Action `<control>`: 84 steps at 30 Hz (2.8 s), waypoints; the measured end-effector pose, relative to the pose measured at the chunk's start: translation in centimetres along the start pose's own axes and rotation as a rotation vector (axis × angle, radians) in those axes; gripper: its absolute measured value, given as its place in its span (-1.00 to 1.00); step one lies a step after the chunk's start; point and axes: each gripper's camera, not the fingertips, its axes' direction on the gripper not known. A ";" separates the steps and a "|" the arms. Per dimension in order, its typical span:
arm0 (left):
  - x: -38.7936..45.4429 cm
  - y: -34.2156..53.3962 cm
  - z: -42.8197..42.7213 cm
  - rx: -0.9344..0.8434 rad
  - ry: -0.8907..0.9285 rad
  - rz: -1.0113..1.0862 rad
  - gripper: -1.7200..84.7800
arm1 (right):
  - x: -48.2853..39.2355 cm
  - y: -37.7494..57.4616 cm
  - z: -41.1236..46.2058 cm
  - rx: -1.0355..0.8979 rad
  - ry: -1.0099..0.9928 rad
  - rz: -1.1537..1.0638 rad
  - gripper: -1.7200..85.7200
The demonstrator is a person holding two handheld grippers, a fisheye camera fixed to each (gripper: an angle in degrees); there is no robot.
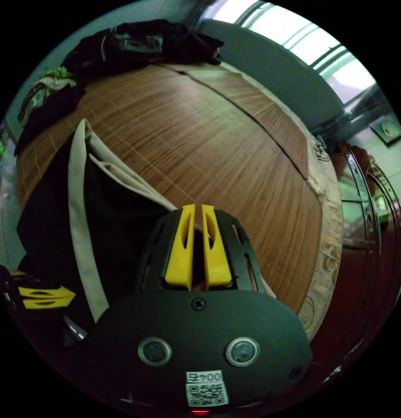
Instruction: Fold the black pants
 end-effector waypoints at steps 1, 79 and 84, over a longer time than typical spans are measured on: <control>-0.2 0.0 0.1 0.000 0.002 -0.001 -0.96 | 2.0 1.0 -1.2 0.046 -0.047 0.065 -0.86; -40.2 3.0 9.8 0.158 0.078 -0.716 -0.94 | -14.7 -6.0 -1.5 0.120 -0.486 -0.140 -0.80; -40.2 3.3 10.2 0.163 0.067 -0.711 -0.94 | -18.4 -7.8 -0.9 0.081 -0.354 -0.204 -0.87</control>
